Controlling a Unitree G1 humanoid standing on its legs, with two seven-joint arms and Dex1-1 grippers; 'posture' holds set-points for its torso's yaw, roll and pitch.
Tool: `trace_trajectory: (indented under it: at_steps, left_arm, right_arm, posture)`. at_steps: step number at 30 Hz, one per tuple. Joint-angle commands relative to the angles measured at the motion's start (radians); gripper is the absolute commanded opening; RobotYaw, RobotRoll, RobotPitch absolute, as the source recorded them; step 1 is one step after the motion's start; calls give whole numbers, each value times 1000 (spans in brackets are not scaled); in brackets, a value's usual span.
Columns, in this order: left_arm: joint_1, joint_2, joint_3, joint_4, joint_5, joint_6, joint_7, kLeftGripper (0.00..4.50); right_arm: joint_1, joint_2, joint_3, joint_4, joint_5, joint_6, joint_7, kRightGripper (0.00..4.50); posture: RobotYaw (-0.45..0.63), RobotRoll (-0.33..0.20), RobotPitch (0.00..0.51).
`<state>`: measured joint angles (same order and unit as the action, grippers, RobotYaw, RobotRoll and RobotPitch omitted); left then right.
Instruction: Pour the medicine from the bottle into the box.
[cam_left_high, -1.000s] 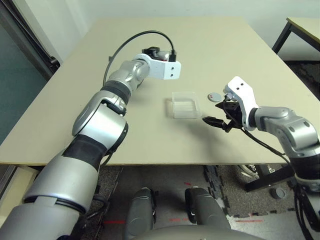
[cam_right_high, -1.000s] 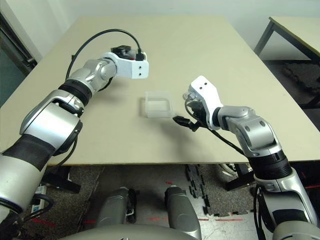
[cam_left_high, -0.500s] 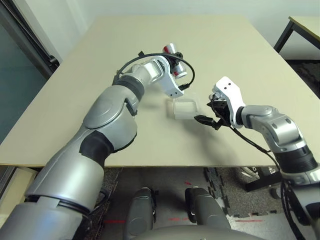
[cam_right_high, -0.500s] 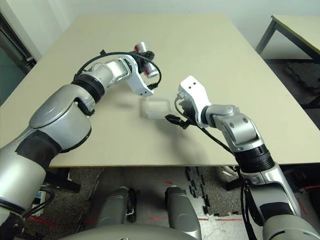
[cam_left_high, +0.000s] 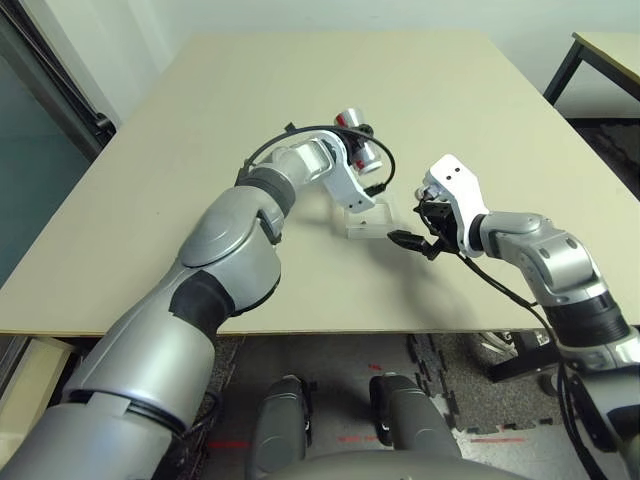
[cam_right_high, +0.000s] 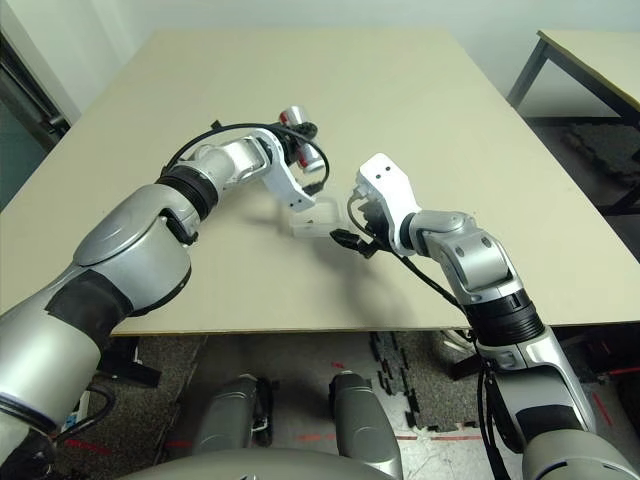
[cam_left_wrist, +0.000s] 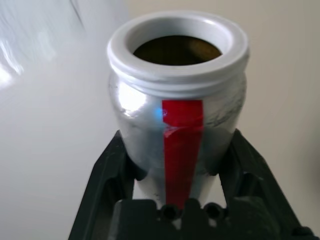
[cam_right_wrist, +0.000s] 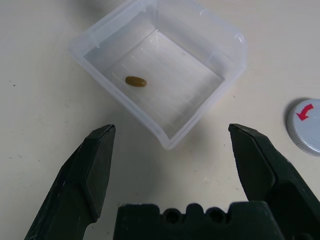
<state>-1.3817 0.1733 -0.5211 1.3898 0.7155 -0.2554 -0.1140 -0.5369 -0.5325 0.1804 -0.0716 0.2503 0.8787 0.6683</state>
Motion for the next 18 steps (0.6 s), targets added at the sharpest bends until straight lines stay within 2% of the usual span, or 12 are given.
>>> trace_trajectory:
  at_steps: [1, 4, 7, 14, 18]
  left_arm:
    - [30, 16, 298, -9, -297, 112, -99, 2464]
    - [58, 24, 480, -22, -451, 172, -109, 2464]
    - [90, 37, 583, -33, -537, 197, -86, 2464]
    - [167, 36, 727, -51, -663, 222, -47, 2464]
    - [213, 29, 738, -60, -677, 236, -34, 2464]
  right_arm:
    - [-7, -8, -14, 7, 2, -4, 8, 4500]
    - [-18, -1, -23, 14, 6, -12, 7, 4500]
    - [-32, 15, -32, 32, 6, -31, 0, 4500]
    - [-48, 35, -44, 92, -9, -75, -6, 4500]
    - [-49, 32, -37, 96, -9, -79, 4, 4500]
  posture:
    - [-110, 0, 69]
    - [-87, 0, 69]
    - [-69, 0, 71]
    - [-25, 0, 74]
    - [-17, 0, 75]
